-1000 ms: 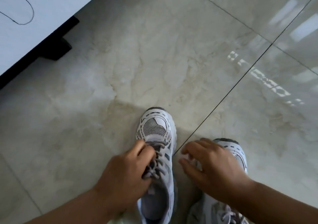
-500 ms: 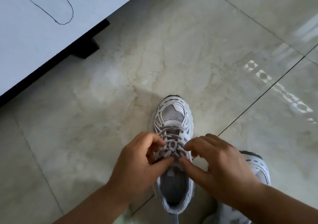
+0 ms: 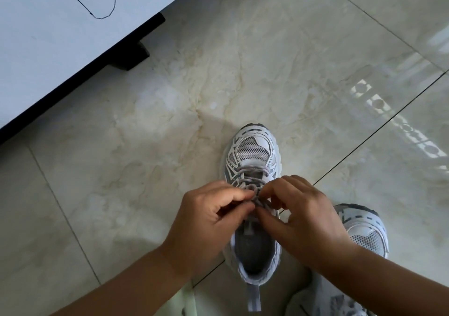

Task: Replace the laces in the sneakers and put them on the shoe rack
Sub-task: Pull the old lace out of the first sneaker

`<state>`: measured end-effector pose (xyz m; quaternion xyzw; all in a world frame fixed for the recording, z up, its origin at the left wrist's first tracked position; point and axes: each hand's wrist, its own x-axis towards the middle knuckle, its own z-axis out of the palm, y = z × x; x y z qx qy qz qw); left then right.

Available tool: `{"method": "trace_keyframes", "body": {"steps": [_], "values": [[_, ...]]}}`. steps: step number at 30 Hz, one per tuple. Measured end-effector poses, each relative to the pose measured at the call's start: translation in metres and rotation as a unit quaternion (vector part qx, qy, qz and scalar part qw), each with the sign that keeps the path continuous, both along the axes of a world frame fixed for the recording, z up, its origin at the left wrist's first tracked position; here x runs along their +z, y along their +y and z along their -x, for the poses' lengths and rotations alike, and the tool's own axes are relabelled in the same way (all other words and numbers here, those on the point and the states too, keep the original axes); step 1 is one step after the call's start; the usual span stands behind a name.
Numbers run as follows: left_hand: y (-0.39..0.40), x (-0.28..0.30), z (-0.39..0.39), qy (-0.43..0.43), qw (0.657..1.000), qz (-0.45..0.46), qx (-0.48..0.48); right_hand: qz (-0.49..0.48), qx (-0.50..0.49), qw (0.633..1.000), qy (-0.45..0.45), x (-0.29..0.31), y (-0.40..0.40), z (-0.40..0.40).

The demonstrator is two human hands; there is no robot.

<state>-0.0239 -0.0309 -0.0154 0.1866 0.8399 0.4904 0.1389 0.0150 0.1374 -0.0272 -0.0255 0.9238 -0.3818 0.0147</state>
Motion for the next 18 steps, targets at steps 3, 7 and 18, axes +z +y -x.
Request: {"method": "trace_keyframes", "body": {"steps": [3, 7, 18], "values": [[-0.003, -0.001, 0.004, 0.032, 0.999, 0.006, 0.004, -0.008, 0.009, 1.000, 0.010, -0.002, -0.001, 0.003], [-0.015, 0.007, 0.007, 0.060, 0.998, 0.038, 0.002, -0.010, 0.019, 0.999, 0.023, -0.002, -0.005, 0.007], [-0.025, 0.007, 0.002, -0.022, 0.999, 0.026, 0.037, 0.053, 0.028, 0.998, -0.006, -0.007, -0.015, 0.012]]}}
